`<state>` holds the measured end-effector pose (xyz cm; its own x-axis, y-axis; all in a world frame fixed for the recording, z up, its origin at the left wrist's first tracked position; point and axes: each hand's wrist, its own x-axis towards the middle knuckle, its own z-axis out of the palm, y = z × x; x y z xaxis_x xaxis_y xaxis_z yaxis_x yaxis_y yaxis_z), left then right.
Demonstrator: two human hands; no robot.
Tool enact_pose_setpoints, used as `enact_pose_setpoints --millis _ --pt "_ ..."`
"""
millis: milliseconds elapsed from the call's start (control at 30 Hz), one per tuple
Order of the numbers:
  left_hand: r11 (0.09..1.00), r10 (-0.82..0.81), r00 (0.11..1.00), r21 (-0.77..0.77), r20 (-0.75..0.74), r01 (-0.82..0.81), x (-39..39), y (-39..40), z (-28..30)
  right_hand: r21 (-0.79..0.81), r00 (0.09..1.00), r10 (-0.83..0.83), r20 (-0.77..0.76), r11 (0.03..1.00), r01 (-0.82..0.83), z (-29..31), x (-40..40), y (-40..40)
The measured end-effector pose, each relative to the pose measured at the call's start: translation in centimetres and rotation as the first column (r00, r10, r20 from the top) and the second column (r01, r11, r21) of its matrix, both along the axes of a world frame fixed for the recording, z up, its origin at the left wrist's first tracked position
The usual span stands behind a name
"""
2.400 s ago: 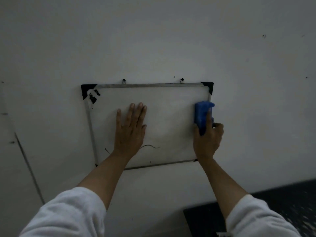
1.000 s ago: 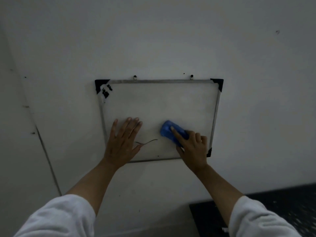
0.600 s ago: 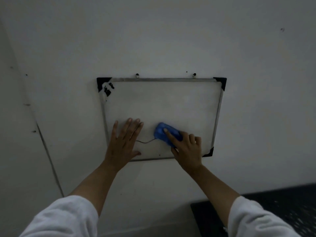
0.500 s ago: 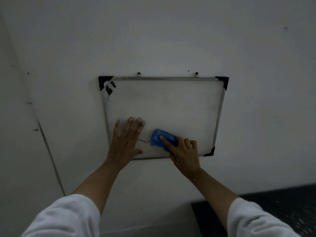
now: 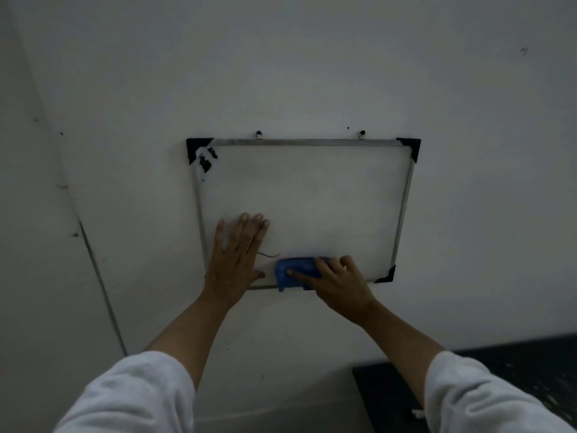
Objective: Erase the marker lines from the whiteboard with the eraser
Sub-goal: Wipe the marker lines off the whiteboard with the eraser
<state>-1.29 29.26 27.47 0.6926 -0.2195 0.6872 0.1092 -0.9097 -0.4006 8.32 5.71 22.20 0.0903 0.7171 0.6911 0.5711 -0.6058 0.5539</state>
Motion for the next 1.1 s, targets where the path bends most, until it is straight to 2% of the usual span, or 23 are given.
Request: enact_pose_setpoints --millis 33,67,133,233,267,300,333,367,433,500,533,600,700,733,767,800,867,900,933,967,1000,1067,1100 --pt "1.0 0.009 1.0 0.0 0.0 -0.009 -0.1 -0.1 0.0 -0.018 1.0 -0.001 0.0 1.0 0.001 0.2 0.3 -0.3" --pt "1.0 0.016 1.0 0.001 -0.002 -0.016 -0.2 -0.2 0.1 0.04 1.0 -0.017 -0.018 0.999 0.018 0.7 0.5 -0.6" --pt "0.999 0.04 0.999 0.007 -0.014 -0.04 -0.4 -0.3 0.3 0.335 0.99 -0.069 -0.123 0.936 0.107 2.1 0.6 -0.9" --pt "0.997 0.075 0.997 0.009 -0.025 -0.075 -0.5 -0.5 0.2 0.758 0.943 0.014 -0.333 0.599 0.259 4.2 0.2 -0.7" --pt "0.997 0.078 0.997 0.008 -0.026 -0.078 -0.4 -0.5 0.1 0.823 0.927 0.087 -0.364 0.496 0.276 4.3 0.0 -0.2" --pt "0.997 0.079 0.996 0.007 -0.026 -0.079 -0.4 -0.5 0.1 0.847 0.92 0.133 -0.368 0.455 0.274 4.1 -0.4 0.4" --pt "0.997 0.081 0.996 0.006 -0.025 -0.081 -0.3 -0.5 0.1 0.829 0.921 0.135 -0.365 0.497 0.256 3.3 -0.8 1.1" --pt "0.997 0.079 0.997 0.005 -0.022 -0.079 -0.3 -0.5 0.1 0.766 0.929 0.107 -0.355 0.603 0.223 2.1 -1.3 1.7" --pt "0.998 0.058 0.998 0.005 -0.007 -0.058 -0.2 -0.4 0.1 0.51 0.958 0.014 -0.287 0.849 0.14 -1.0 -1.9 1.9" --pt "0.999 0.032 0.999 0.01 0.006 -0.032 0.0 -0.2 0.1 0.314 0.973 -0.065 -0.22 0.94 0.134 -2.3 -1.1 0.4" --pt "0.999 0.03 1.0 0.017 0.009 -0.03 0.0 -0.1 0.1 0.328 0.97 -0.096 -0.225 0.93 0.168 -2.4 -0.8 -0.3" --pt "0.999 0.037 0.999 0.03 0.0 -0.037 0.1 0.1 0.0 0.531 0.934 -0.119 -0.338 0.795 0.294 -2.1 -0.6 -1.0" --pt "0.998 0.051 0.999 0.033 -0.003 -0.051 0.3 0.3 -0.2 0.816 0.851 0.103 -0.515 0.361 0.45 -1.0 -0.8 -0.2" --pt "0.998 0.054 0.999 0.032 -0.005 -0.054 0.4 0.3 -0.2 0.85 0.844 0.181 -0.505 0.276 0.449 -0.7 -1.1 0.6" --pt "0.998 0.056 0.998 0.034 -0.005 -0.056 0.5 0.4 -0.2 0.868 0.854 0.214 -0.474 0.276 0.413 -0.7 -1.4 1.4" --pt "0.998 0.055 0.998 0.036 -0.004 -0.055 0.5 0.5 -0.2 0.86 0.871 0.199 -0.45 0.358 0.363 -1.0 -1.8 2.1" --pt "0.998 0.045 0.999 0.04 -0.006 -0.045 0.6 0.6 -0.2 0.726 0.905 0.066 -0.42 0.622 0.292 -2.4 -2.3 2.6" --pt "0.998 0.039 0.999 0.041 -0.005 -0.038 0.6 0.7 -0.2 0.644 0.918 -0.005 -0.396 0.712 0.282 -2.9 -2.2 2.2" --pt "0.998 0.036 0.999 0.042 -0.004 -0.036 0.6 0.7 -0.3 0.602 0.92 -0.042 -0.39 0.744 0.29 -3.1 -1.8 1.5" --pt "0.998 0.038 0.999 0.042 -0.006 -0.038 0.5 0.8 -0.2 0.619 0.909 -0.057 -0.412 0.715 0.325 -3.1 -1.3 0.9" --pt "0.998 0.04 0.999 0.043 -0.01 -0.039 0.5 0.8 -0.2 0.678 0.881 -0.044 -0.472 0.621 0.394 -2.9 -1.1 0.7" --pt "0.998 0.042 0.999 0.045 -0.013 -0.042 0.4 0.7 -0.2 0.79 0.796 0.126 -0.592 0.287 0.542 -1.7 -0.5 0.7" --pt "0.998 0.045 0.999 0.045 -0.013 -0.044 0.3 0.6 -0.1 0.789 0.76 0.214 -0.614 0.14 0.598 -1.0 -0.3 1.1"
